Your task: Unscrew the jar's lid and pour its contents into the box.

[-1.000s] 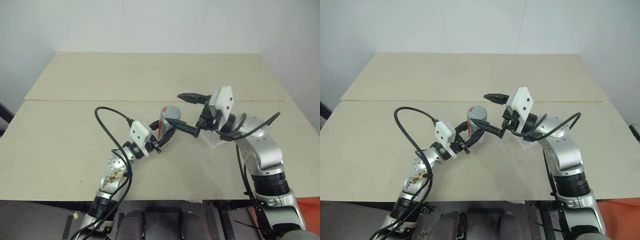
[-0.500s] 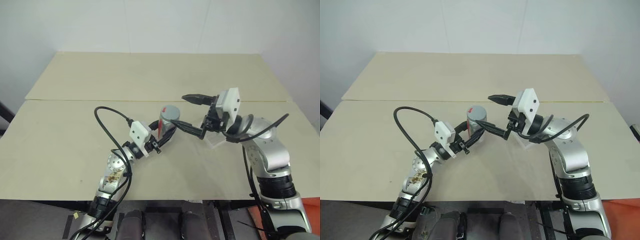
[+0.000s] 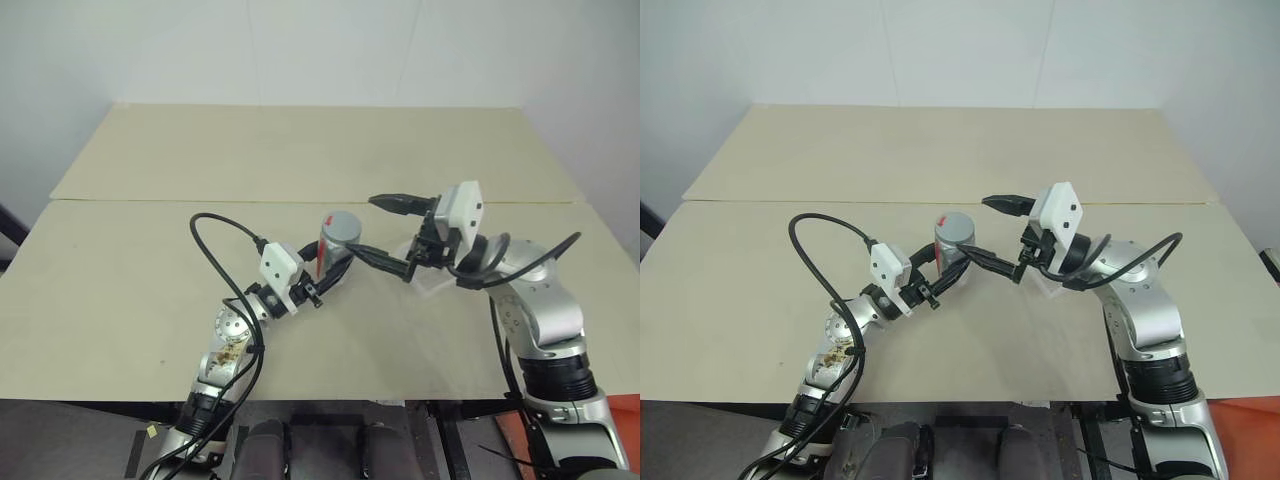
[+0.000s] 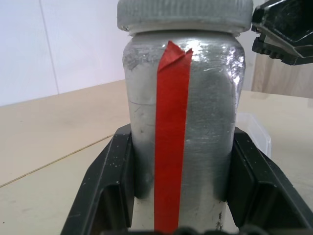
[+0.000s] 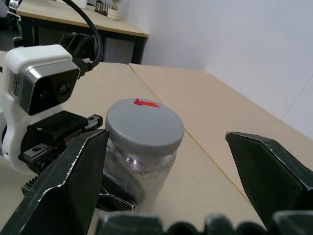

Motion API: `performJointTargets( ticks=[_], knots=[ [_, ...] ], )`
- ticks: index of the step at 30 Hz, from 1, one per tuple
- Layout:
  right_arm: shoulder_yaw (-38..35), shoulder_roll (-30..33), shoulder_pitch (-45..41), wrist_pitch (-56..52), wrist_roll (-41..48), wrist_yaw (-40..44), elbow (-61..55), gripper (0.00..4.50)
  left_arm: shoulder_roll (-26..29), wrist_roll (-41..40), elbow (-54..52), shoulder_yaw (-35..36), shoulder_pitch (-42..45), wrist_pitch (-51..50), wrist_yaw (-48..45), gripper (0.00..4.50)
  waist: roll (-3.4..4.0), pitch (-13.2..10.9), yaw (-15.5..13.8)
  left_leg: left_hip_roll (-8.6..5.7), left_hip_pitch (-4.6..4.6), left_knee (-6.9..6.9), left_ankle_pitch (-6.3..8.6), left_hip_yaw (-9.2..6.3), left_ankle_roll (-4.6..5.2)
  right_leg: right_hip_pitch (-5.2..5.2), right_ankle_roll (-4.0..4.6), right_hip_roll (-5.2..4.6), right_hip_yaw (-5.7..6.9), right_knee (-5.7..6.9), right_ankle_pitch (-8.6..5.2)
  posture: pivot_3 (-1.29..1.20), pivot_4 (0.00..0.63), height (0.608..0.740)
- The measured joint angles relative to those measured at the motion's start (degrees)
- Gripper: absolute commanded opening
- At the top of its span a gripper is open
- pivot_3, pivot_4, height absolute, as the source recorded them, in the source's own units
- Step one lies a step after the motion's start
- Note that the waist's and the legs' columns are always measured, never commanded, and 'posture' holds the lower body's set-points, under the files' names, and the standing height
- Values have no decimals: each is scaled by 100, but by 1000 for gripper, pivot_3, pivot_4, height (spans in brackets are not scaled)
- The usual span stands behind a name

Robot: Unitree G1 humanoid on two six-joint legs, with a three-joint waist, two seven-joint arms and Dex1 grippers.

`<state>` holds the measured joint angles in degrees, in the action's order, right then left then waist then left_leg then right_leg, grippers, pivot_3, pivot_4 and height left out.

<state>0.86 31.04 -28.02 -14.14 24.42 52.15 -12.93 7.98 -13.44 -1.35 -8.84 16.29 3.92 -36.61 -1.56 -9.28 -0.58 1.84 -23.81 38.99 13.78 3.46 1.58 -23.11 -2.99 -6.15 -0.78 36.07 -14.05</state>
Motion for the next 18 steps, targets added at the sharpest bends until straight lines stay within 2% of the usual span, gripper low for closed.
performJointTargets(
  ticks=[8, 18],
  knots=[
    [-47, 144, 175, -99, 506, 415, -445, 4466, 8, 4, 1, -1, 12, 11, -15, 2138, 0, 0, 10, 2, 1, 0, 0, -3, 0, 1, 0, 2, 0, 1, 0, 0, 150, 740],
    [609, -780, -608, -159, -139, -360, 48, 4466, -41, 6, 11, -15, 61, 115, -10, 2138, 1, 0, 8, 0, 0, 1, 0, 0, 0, 0, 0, 2, 0, 0, 0, 0, 150, 740]
  ],
)
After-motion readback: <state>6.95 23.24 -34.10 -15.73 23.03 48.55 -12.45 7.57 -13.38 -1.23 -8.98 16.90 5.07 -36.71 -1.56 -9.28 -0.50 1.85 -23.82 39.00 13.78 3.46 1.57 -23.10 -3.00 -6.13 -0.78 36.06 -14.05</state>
